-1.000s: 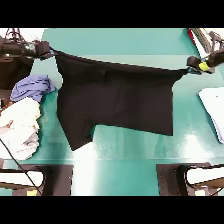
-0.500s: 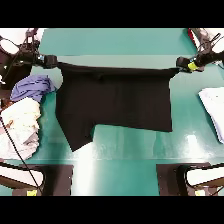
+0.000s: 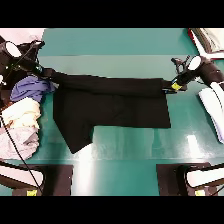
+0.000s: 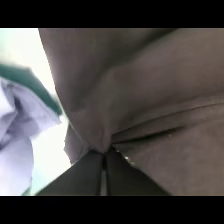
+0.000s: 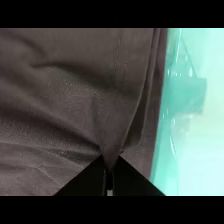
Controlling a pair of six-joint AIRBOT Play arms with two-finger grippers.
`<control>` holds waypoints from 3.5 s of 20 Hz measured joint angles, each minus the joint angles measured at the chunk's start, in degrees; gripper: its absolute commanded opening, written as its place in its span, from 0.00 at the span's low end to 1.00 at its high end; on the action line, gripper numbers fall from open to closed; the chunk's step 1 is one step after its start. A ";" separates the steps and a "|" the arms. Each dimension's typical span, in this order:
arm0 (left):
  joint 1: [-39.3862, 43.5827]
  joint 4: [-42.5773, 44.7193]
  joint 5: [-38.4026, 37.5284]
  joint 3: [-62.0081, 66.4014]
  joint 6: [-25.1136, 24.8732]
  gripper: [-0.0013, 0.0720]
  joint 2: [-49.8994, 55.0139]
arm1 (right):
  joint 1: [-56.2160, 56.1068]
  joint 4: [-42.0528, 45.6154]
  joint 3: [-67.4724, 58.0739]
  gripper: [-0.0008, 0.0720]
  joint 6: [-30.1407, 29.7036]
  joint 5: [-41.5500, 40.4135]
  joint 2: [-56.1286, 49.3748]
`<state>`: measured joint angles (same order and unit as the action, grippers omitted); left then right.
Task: Fold the shirts.
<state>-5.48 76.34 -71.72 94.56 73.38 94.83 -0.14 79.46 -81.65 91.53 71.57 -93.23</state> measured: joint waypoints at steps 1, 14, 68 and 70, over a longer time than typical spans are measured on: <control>0.00 0.63 -0.68 0.00 0.70 0.69 0.00 | -0.22 0.07 0.31 0.53 0.00 0.11 0.00; 0.02 1.51 -4.94 -20.94 9.99 0.69 -16.63 | 6.82 -5.70 -0.63 0.55 -6.21 11.39 10.91; 3.28 -18.45 3.13 -59.60 9.07 0.05 -45.20 | 16.68 -6.93 37.62 0.04 -14.05 5.64 27.56; 7.02 -18.56 1.42 -57.48 9.20 0.05 -45.20 | 20.90 -4.55 37.66 0.04 -14.08 7.98 31.74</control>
<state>1.54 57.78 -70.30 37.08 82.59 49.63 20.75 74.91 -43.99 77.45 79.55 -61.49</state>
